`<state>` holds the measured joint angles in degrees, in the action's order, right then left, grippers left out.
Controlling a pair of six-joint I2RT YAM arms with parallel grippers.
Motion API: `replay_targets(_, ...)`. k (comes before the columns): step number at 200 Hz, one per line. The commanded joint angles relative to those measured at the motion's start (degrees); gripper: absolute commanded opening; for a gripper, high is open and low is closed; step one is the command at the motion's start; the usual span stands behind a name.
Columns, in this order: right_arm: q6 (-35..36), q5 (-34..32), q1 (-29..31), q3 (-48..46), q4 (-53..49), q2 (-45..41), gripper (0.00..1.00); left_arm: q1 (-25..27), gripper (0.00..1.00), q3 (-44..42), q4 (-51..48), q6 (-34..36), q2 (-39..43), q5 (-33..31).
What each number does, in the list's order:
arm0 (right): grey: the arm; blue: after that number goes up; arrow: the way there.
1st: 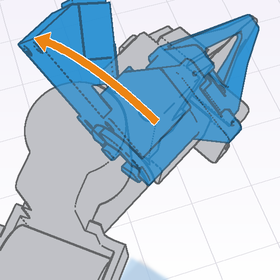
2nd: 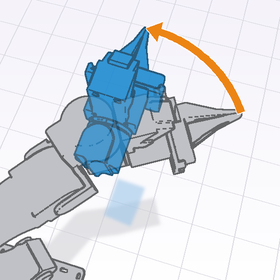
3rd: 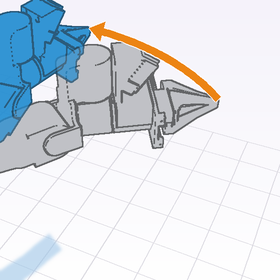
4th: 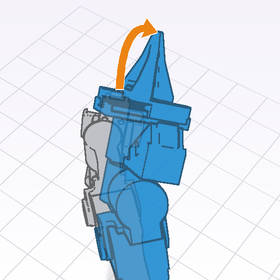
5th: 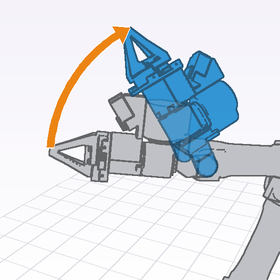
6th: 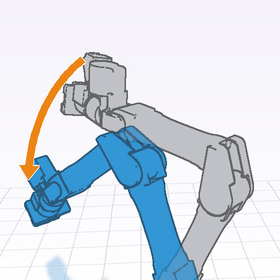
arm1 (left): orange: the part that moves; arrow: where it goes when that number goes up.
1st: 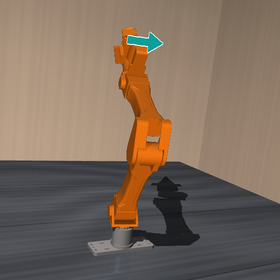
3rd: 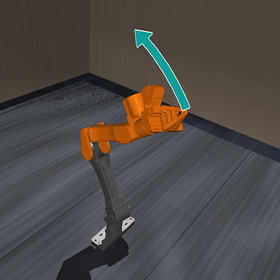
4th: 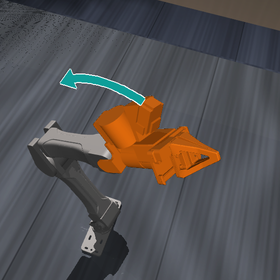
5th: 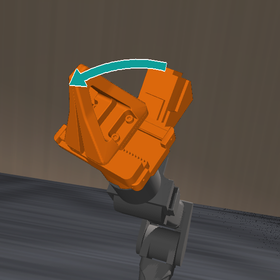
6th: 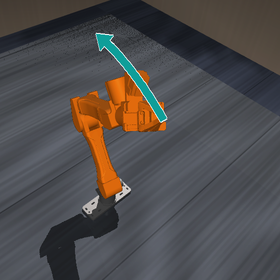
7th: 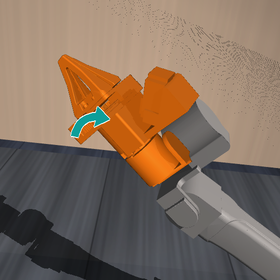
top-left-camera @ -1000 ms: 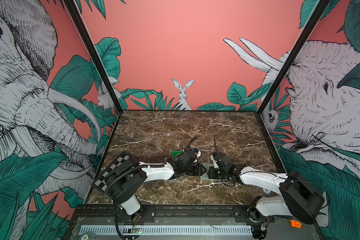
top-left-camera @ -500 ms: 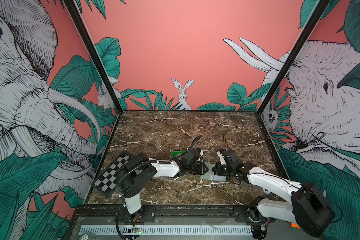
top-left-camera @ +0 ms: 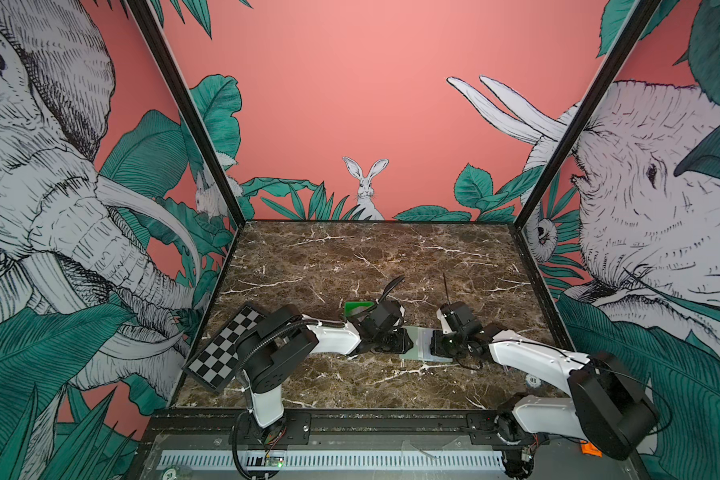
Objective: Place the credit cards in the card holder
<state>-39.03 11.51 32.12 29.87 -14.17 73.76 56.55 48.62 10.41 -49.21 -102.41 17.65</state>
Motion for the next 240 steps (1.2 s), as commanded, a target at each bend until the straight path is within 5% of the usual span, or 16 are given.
replay_targets(1, 1.61, -3.03, -0.53, 1.17, -3.78, -0.09, 0.02, 0.75, 0.29, -0.17, -4.86, 0.85, 0.77, -0.43)
replay_targets(134, 2.54, -3.46, -2.21, 1.44, -6.06, -4.28, 0.11, 0.06, 0.31, 8.71, -9.04, 3.79, -2.14, -0.12)
replay_targets(240, 3.97, -3.0, -2.65, 1.96, -3.39, 0.48, 0.09, 1.28, 0.31, 3.65, -10.26, 4.43, -0.92, -1.16)
